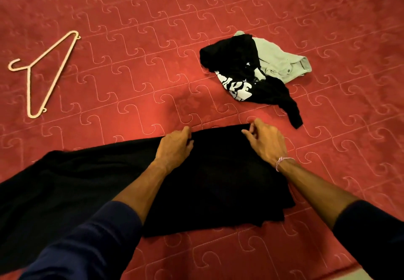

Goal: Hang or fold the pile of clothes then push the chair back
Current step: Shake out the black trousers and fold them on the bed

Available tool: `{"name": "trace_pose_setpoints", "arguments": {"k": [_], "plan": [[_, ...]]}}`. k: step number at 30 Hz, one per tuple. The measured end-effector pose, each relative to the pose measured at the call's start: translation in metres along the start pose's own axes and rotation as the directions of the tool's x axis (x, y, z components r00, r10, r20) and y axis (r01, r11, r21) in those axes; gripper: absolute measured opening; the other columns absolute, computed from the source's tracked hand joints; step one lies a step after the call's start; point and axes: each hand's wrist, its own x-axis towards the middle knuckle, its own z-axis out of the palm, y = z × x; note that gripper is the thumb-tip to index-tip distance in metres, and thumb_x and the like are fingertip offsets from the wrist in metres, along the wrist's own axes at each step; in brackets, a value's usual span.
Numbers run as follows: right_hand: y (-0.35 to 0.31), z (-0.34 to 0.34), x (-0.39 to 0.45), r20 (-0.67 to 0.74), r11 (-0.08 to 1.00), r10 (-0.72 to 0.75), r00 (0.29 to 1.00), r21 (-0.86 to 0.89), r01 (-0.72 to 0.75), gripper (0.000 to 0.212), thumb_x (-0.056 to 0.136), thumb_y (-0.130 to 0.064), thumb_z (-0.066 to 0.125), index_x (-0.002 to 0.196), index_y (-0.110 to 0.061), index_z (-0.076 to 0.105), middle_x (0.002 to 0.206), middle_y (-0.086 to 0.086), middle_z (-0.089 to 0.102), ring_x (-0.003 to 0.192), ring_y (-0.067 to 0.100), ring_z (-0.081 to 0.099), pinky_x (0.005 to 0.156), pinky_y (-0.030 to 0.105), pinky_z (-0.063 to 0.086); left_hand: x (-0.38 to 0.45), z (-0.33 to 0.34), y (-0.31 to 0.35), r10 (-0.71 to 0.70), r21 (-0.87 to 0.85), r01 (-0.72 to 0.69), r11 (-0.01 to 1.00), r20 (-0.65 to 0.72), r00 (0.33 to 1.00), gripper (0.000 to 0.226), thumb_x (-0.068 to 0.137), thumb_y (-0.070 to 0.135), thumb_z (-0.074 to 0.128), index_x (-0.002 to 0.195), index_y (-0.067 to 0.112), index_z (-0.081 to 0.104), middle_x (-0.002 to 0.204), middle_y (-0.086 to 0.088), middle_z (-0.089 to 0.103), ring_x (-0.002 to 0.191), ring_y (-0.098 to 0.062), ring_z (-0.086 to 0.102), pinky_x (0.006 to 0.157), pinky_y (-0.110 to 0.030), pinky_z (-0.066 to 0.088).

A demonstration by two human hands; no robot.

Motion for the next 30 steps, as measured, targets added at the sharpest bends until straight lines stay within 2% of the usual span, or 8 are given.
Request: {"name": "trace_pose_setpoints", "arguments": {"k": [4, 8, 12, 15, 18, 22, 25, 30], "plan": [[-0.022, 0.004, -0.036, 0.229, 0.977, -0.197, 0.953, 0.127, 0.172, 0.029, 0.094, -0.046, 0.063, 0.108, -0.021, 0.059, 0.098, -0.005, 0.068, 0.089, 0.013, 0.066, 0.076, 0.034, 0.056, -0.018, -0.003, -0.007, 0.084, -0.109, -0.083, 0.991, 0.009, 0.996, 0.013, 0.092, 0.018, 0.059, 0.103, 0.011, 0.055, 0.1, -0.004, 0.062, 0.093, -0.024, 0.057, 0.075, -0.04, 0.049], [-0.042, 0.005, -0.085, 0.284, 0.962, -0.275, 0.919, 0.088, 0.26, 0.043, 0.085, -0.062, 0.064, 0.109, -0.027, 0.057, 0.118, -0.008, 0.059, 0.111, 0.013, 0.053, 0.098, 0.036, 0.045, -0.041, -0.012, -0.01, 0.191, -0.136, -0.179, 0.974, 0.081, 0.978, 0.037, 0.086, 0.042, 0.06, 0.116, 0.019, 0.059, 0.111, 0.0, 0.062, 0.104, -0.02, 0.054, 0.087, -0.041, 0.05], [-0.051, 0.014, -0.136, 0.288, 0.932, -0.31, 0.906, -0.095, 0.349, 0.059, 0.066, -0.083, 0.055, 0.094, -0.032, 0.058, 0.114, -0.011, 0.052, 0.105, 0.012, 0.047, 0.089, 0.033, 0.043, -0.072, -0.017, -0.015, 0.266, -0.047, -0.261, 0.964, 0.166, 0.95, 0.064, 0.077, 0.062, 0.064, 0.131, 0.028, 0.058, 0.137, 0.0, 0.054, 0.127, -0.023, 0.047, 0.104, -0.042, 0.043], [-0.045, 0.021, -0.161, 0.324, 0.929, -0.25, 0.912, -0.186, 0.32, 0.045, 0.074, -0.06, 0.064, 0.105, -0.028, 0.064, 0.118, -0.005, 0.053, 0.108, 0.02, 0.053, 0.088, 0.036, 0.047, -0.091, -0.014, -0.025, 0.21, 0.082, -0.236, 0.968, 0.245, 0.947, 0.062, 0.086, 0.054, 0.065, 0.141, 0.029, 0.051, 0.152, -0.004, 0.041, 0.142, -0.027, 0.035, 0.115, -0.048, 0.033], [-0.035, 0.017, -0.166, 0.268, 0.942, -0.159, 0.95, -0.248, 0.227, 0.026, 0.086, -0.033, 0.062, 0.109, -0.022, 0.067, 0.116, 0.0, 0.059, 0.107, 0.025, 0.056, 0.088, 0.038, 0.048, -0.1, -0.012, -0.034, 0.113, 0.124, -0.141, 0.982, 0.211, 0.971, 0.048, 0.095, 0.04, 0.058, 0.141, 0.027, 0.05, 0.155, -0.004, 0.038, 0.144, -0.026, 0.032, 0.117, -0.05, 0.029], [-0.024, 0.001, -0.153, 0.099, 0.999, -0.014, 0.995, -0.039, 0.018, 0.012, 0.097, -0.023, 0.054, 0.107, -0.02, 0.06, 0.104, 0.002, 0.067, 0.095, 0.028, 0.064, 0.076, 0.04, 0.051, -0.1, -0.014, -0.039, 0.056, 0.119, -0.078, 0.99, 0.177, 0.983, 0.037, 0.1, 0.033, 0.051, 0.135, 0.022, 0.054, 0.15, -0.004, 0.043, 0.139, -0.025, 0.038, 0.114, -0.048, 0.033], [-0.016, -0.011, -0.127, -0.026, 0.993, 0.051, 0.998, 0.108, -0.048, 0.008, 0.101, -0.016, 0.05, 0.104, -0.018, 0.057, 0.09, -0.001, 0.067, 0.08, 0.029, 0.065, 0.065, 0.037, 0.045, -0.092, -0.019, -0.037, 0.067, 0.067, -0.079, 0.995, 0.16, 0.985, 0.039, 0.097, 0.04, 0.054, 0.13, 0.019, 0.056, 0.143, -0.004, 0.048, 0.131, -0.026, 0.046, 0.107, -0.047, 0.041], [-0.011, -0.022, -0.071, -0.155, 0.961, 0.134, 0.979, 0.262, -0.091, 0.004, 0.098, -0.017, 0.06, 0.097, -0.017, 0.064, 0.086, -0.006, 0.069, 0.079, 0.02, 0.065, 0.07, 0.033, 0.048, -0.068, -0.022, -0.044, 0.041, 0.059, -0.05, 0.997, 0.15, 0.988, 0.04, 0.097, 0.042, 0.052, 0.129, 0.017, 0.055, 0.135, -0.004, 0.053, 0.118, -0.026, 0.053, 0.095, -0.046, 0.046]]}}
